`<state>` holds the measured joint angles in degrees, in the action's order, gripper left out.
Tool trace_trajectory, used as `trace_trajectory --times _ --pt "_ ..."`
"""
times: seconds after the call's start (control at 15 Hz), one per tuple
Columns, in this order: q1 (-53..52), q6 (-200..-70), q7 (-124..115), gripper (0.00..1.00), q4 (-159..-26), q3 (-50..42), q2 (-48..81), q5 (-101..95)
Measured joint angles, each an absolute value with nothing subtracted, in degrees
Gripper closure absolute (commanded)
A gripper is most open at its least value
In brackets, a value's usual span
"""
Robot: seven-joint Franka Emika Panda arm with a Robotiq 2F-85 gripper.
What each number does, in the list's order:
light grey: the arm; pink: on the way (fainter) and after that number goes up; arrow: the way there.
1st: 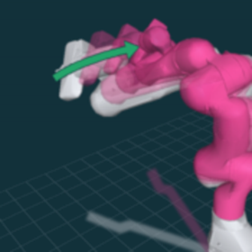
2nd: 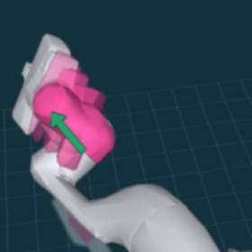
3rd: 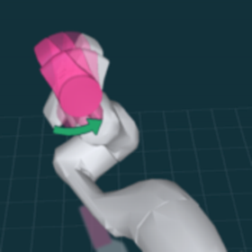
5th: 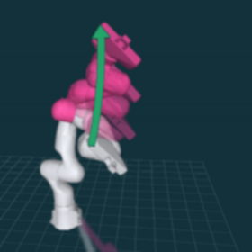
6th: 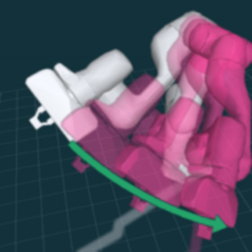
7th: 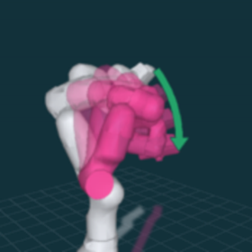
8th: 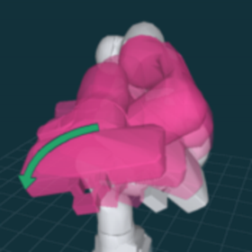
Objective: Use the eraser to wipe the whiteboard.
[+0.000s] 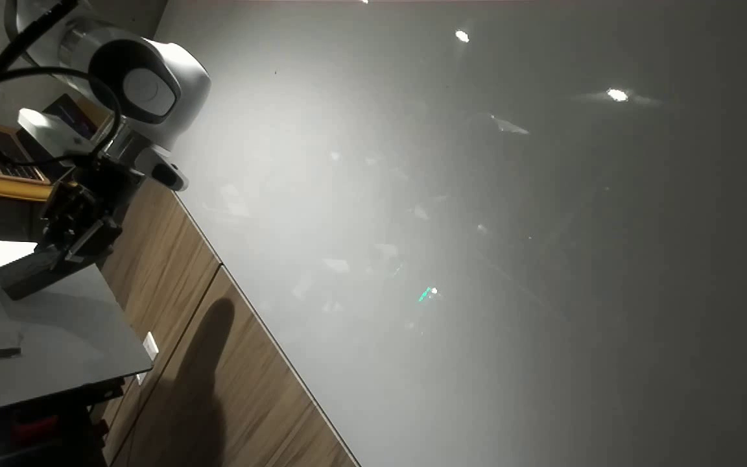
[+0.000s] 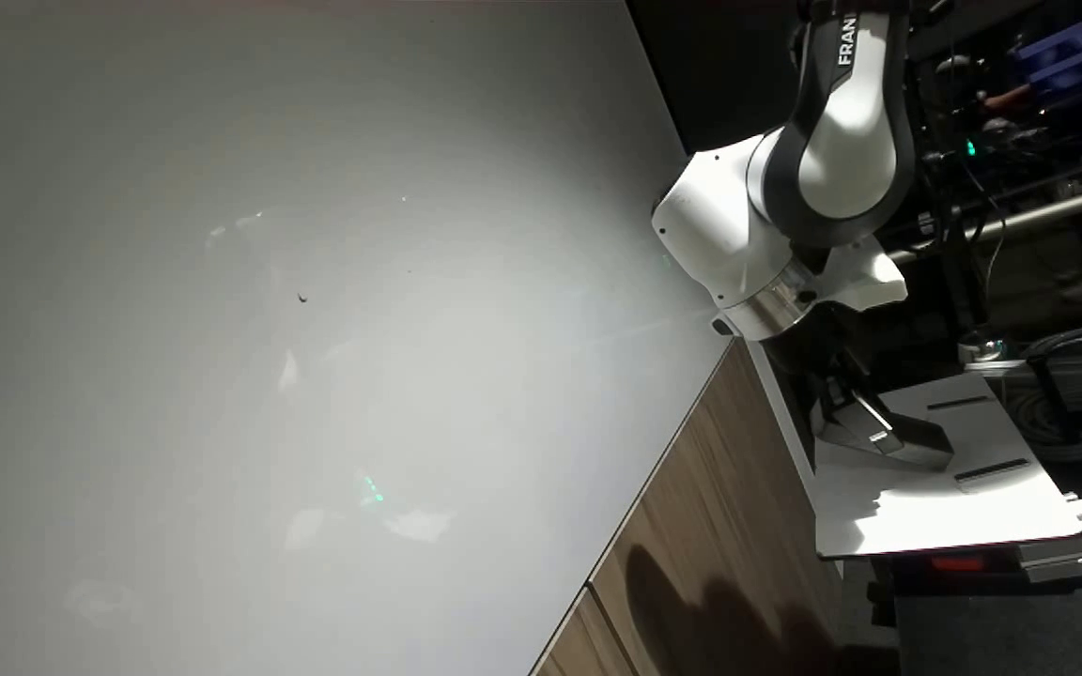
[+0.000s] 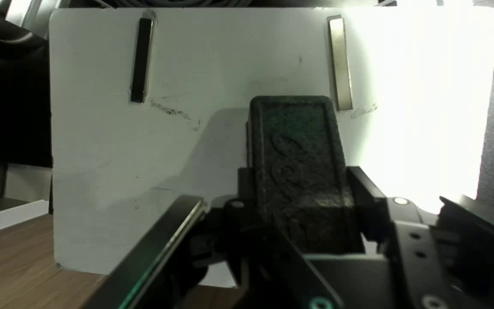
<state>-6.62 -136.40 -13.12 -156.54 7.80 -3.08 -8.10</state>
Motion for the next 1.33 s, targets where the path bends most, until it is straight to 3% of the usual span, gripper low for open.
trace_trajectory --times 0.13,0.2,0.67,1.33 --pt "-6.6 -136.5 -12.8 0.02 -155.9 7.8 -2.8 -8.1" --pt "-6.6 -136.5 -12.6 0.00 -155.6 7.8 -2.6 -8.1" --pt "-6.6 -137.6 -11.7 0.00 -154.8 7.8 -1.9 -8.1" --pt "-7.4 -150.9 5.5 0.00 -157.9 7.9 -1.7 -4.8"
